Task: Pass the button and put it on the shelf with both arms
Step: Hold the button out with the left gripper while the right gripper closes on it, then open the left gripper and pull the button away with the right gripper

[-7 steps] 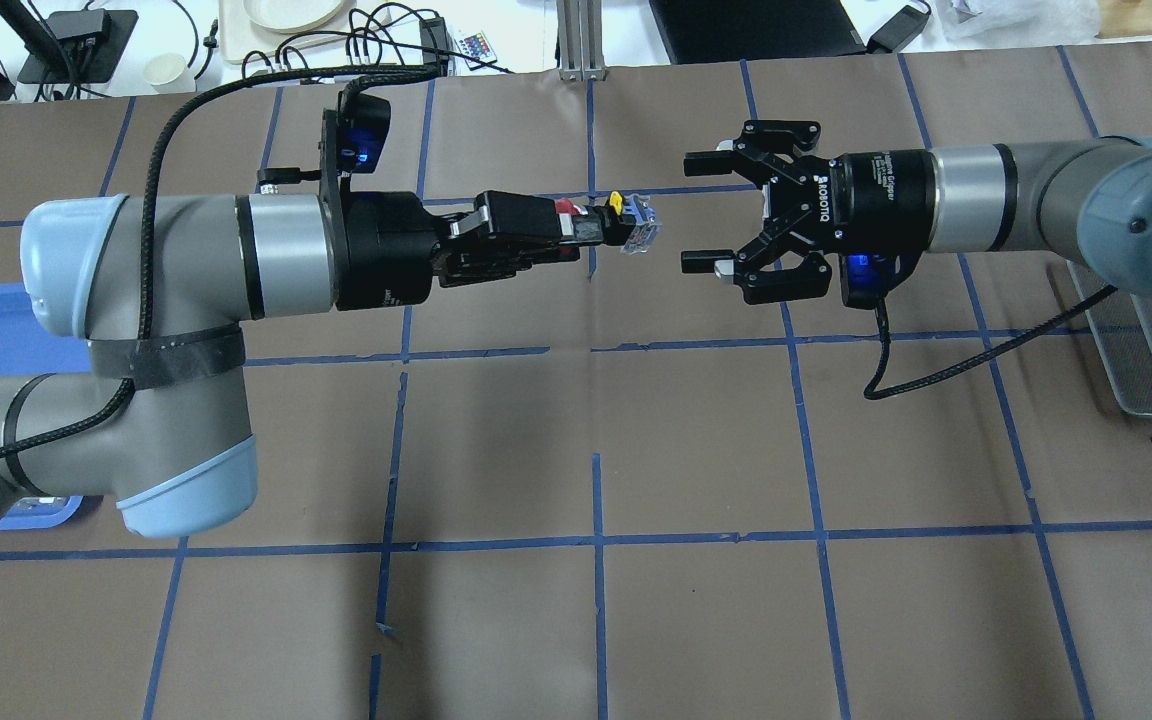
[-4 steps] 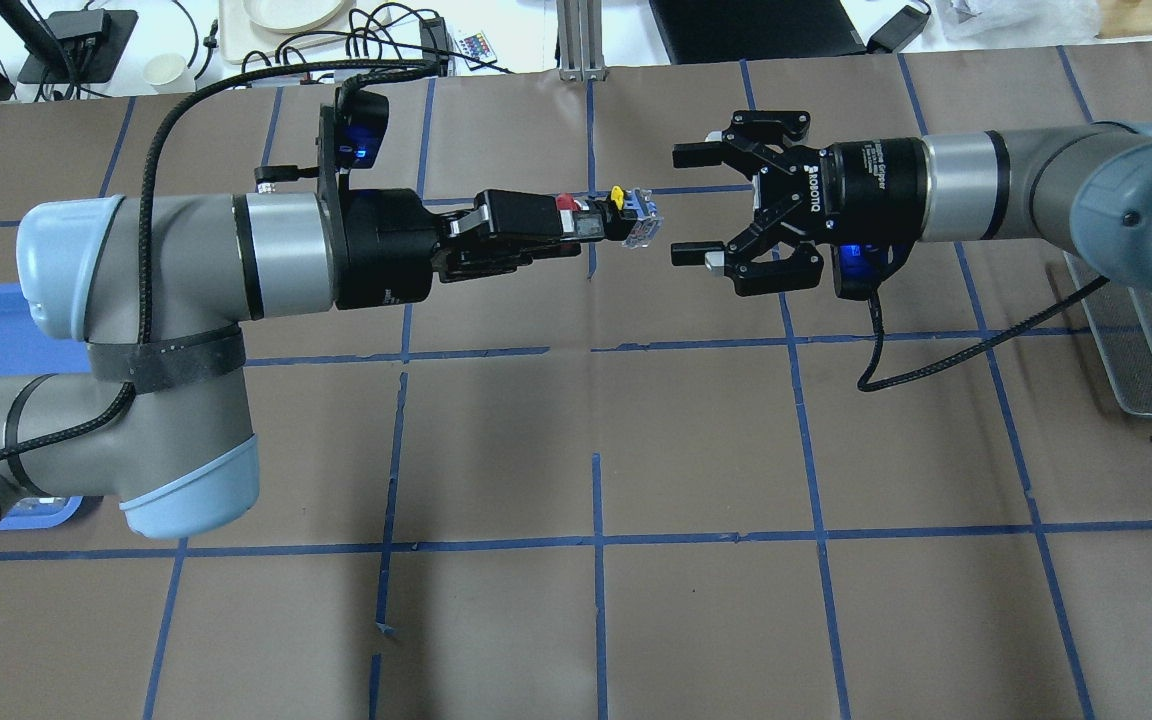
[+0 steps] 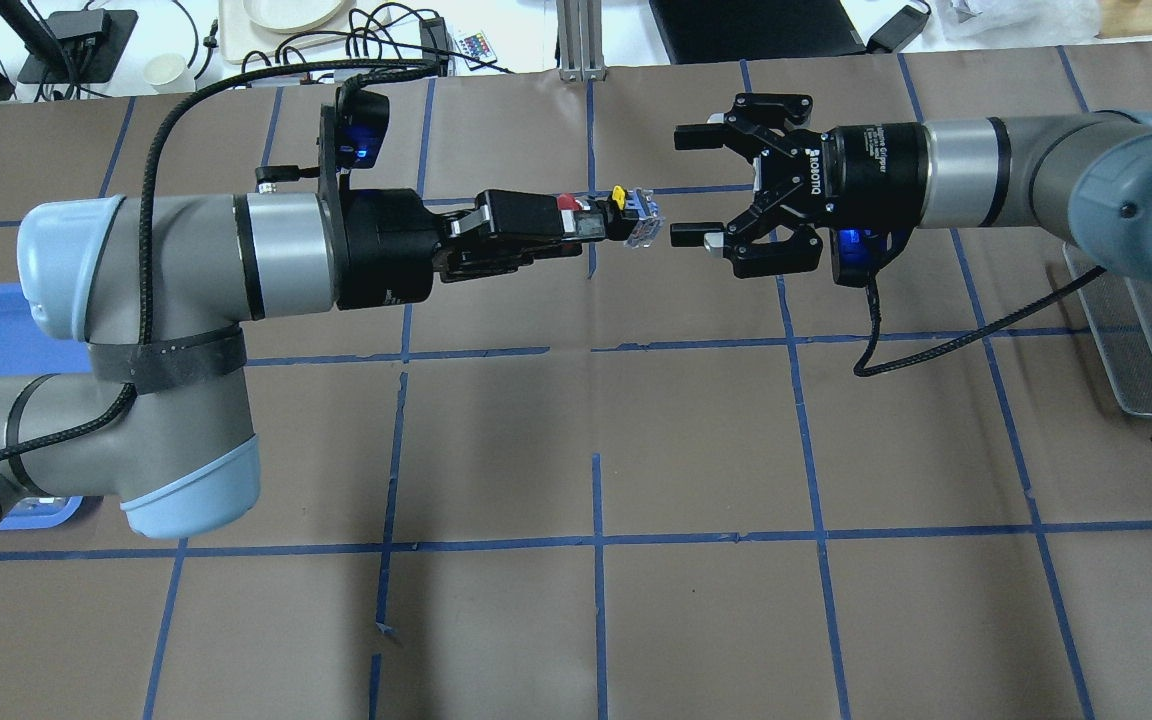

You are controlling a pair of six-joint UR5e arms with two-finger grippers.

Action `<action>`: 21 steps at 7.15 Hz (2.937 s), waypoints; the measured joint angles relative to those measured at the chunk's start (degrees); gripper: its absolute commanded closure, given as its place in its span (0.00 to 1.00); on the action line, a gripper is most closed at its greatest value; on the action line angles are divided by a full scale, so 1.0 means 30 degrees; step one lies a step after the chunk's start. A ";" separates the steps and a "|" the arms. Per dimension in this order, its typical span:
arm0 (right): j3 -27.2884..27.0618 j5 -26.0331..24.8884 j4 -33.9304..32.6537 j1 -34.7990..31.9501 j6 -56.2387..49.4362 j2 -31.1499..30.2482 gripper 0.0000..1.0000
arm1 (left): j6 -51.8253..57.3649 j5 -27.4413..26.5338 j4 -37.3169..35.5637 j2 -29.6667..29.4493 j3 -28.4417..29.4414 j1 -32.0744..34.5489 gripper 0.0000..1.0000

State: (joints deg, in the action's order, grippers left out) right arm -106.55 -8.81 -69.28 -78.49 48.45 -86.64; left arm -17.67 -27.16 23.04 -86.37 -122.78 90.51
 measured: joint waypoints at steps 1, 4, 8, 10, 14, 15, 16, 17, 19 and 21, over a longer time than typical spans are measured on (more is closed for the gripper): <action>0.0005 0.0005 -0.0107 0.0000 -0.0034 0.0082 0.00 | 0.0033 0.0001 -0.0002 -0.0005 0.0000 0.0004 0.90; -0.0014 -0.0005 -0.0186 -0.0154 -0.0112 0.0136 0.00 | 0.0157 0.0002 -0.0038 0.0024 0.0000 0.0006 0.90; -0.0138 -0.0266 -0.0165 -0.1064 0.0043 0.0087 0.00 | 0.0204 0.0014 -0.0162 0.0047 -0.0024 0.0006 0.90; -0.0094 -0.0297 -0.0120 -0.1134 0.0087 -0.0003 0.13 | 0.0234 0.0005 -0.0203 0.0048 -0.0060 0.0006 0.90; -0.0001 -0.0267 -0.0112 -0.1137 -0.0049 0.0001 0.86 | 0.0238 0.0001 -0.0369 0.0049 -0.0098 0.0006 0.90; 0.0000 -0.0263 -0.0102 -0.1095 -0.0049 0.0011 0.93 | 0.0237 -0.0002 -0.0400 0.0047 -0.0102 -0.0001 0.89; 0.0015 -0.0204 -0.0068 -0.1054 -0.0020 0.0012 0.95 | 0.0241 0.0004 -0.0418 0.0048 -0.0106 0.0002 0.82; 0.0023 -0.0123 -0.0024 -0.1018 0.0005 0.0005 0.96 | 0.0255 0.0010 -0.0434 0.0048 -0.0116 0.0006 0.46; 0.0045 -0.0080 0.0002 -0.0992 0.0019 0.0015 0.96 | 0.0131 0.0008 -0.0443 0.0076 -0.0117 0.0007 0.01; 0.0110 -0.0080 0.0006 -0.0954 0.0039 0.0030 0.98 | -0.0033 -0.0013 -0.0437 0.0133 -0.0117 0.0006 0.00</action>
State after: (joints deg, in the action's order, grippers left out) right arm -106.22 -9.05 -69.26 -81.35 48.57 -86.55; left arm -17.77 -27.20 21.73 -85.97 -123.13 90.53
